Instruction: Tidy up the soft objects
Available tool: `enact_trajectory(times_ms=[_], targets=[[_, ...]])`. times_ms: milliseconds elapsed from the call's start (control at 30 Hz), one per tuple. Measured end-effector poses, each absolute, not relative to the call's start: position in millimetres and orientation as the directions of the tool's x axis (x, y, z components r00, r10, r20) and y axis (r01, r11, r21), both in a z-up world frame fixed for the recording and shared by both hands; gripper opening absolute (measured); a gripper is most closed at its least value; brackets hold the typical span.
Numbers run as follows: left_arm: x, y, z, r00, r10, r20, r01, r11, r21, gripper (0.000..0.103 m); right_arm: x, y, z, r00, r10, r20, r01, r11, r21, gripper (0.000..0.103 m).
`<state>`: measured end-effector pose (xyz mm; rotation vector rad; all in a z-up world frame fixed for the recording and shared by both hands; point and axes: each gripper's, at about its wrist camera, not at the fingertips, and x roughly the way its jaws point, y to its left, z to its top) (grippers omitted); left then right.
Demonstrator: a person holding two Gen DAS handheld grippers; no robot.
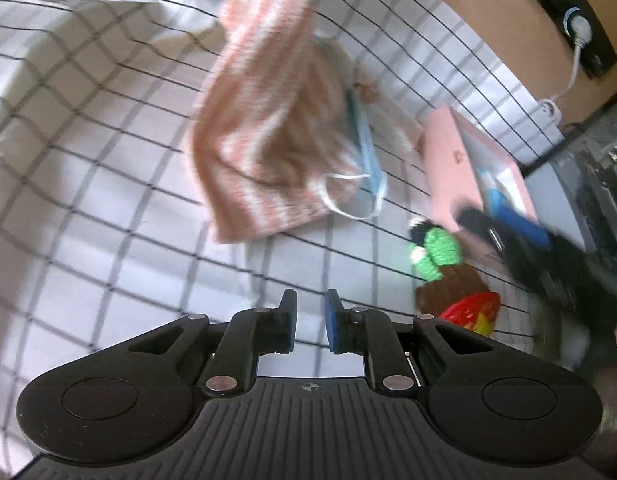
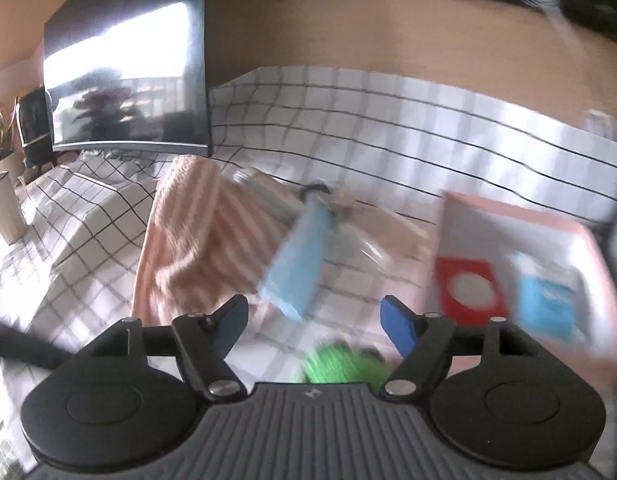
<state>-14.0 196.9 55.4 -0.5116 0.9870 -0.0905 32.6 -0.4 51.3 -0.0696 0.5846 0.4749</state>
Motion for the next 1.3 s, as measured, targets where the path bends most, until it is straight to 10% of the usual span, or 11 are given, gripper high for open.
enact_trajectory(times_ms=[233, 367, 567, 933, 1067, 1300], targets=[[-38, 219, 69, 0.553, -0.240, -0.798, -0.188, 0.897, -0.400, 0.016, 149, 56, 29, 0.604, 0.371, -0.705, -0.360, 0.917, 0.174, 0.052], [-54, 236, 78, 0.566, -0.220, -0.794, -0.193, 0.902, -0.387, 0.016, 161, 57, 18, 0.513, 0.406, -0.756, -0.358, 0.902, 0.241, 0.015], [-61, 261, 77, 0.559, -0.128, -0.819, -0.263, 0.910, -0.322, 0.016, 98, 59, 27, 0.444, 0.466, -0.765, -0.453, 0.854, 0.258, 0.012], [-30, 253, 66, 0.570, -0.241, -0.786, -0.156, 0.907, -0.391, 0.016, -30, 59, 18, 0.355, 0.554, -0.753, -0.542, 0.778, 0.317, 0.018], [-21, 252, 61, 0.556, -0.332, -0.762, -0.107, 0.880, -0.462, 0.016, -44, 42, 41, 0.500, 0.498, -0.709, -0.513, 0.830, 0.221, 0.057], [-15, 252, 59, 0.560, -0.433, -0.707, -0.074, 0.823, -0.563, 0.016, -64, -2, 65, 0.715, 0.262, -0.649, -0.360, 0.933, -0.020, 0.064]])
